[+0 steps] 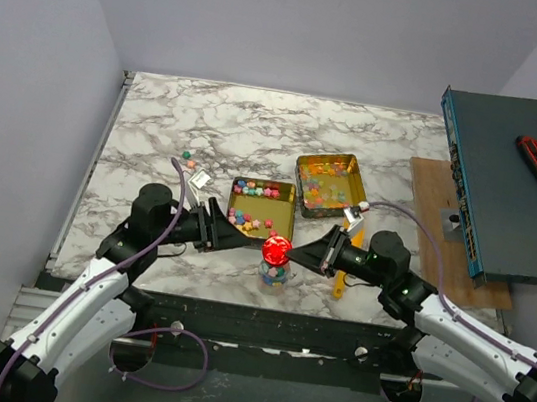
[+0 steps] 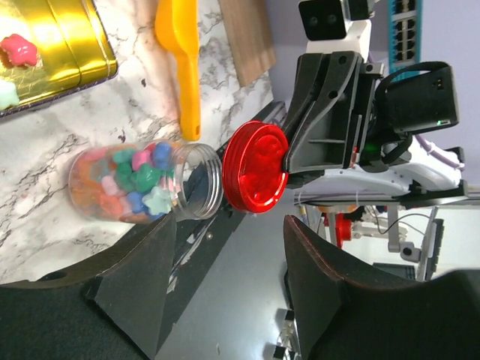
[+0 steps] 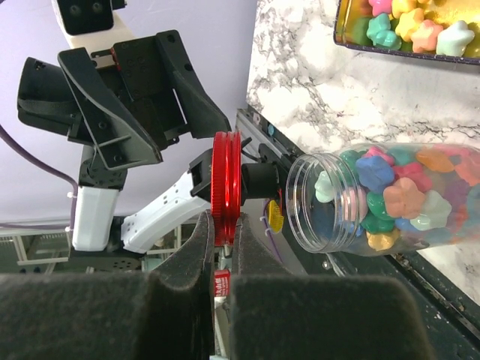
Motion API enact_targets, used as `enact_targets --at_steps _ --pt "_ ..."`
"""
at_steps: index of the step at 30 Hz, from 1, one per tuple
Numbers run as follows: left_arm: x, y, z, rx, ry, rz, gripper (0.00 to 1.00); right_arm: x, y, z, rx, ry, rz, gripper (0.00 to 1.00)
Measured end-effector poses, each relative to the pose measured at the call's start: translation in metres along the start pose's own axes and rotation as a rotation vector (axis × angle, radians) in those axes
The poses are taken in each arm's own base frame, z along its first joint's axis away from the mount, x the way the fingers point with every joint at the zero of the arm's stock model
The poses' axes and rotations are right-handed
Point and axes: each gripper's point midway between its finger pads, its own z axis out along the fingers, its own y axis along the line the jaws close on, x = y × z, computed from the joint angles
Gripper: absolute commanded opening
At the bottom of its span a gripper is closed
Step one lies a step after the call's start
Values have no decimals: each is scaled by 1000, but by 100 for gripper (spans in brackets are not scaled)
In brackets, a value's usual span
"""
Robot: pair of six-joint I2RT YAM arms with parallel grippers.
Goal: Pack the candies
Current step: Close the bottle lid on the packing bottle.
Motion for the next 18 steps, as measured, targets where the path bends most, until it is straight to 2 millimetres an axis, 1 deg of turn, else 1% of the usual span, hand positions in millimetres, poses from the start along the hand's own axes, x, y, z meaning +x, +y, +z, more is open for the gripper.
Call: enact_targets --at_steps 7,11,14,18 --pt "17 13 7 -68 49 4 61 4 -14 2 2 0 51 1" --pt "27 14 15 -93 88 15 58 6 -20 4 4 2 74 0" --pt "30 15 18 -109 100 22 57 8 -24 5 8 4 84 0" --pt "29 18 21 -130 97 28 54 8 -25 6 7 3 90 1"
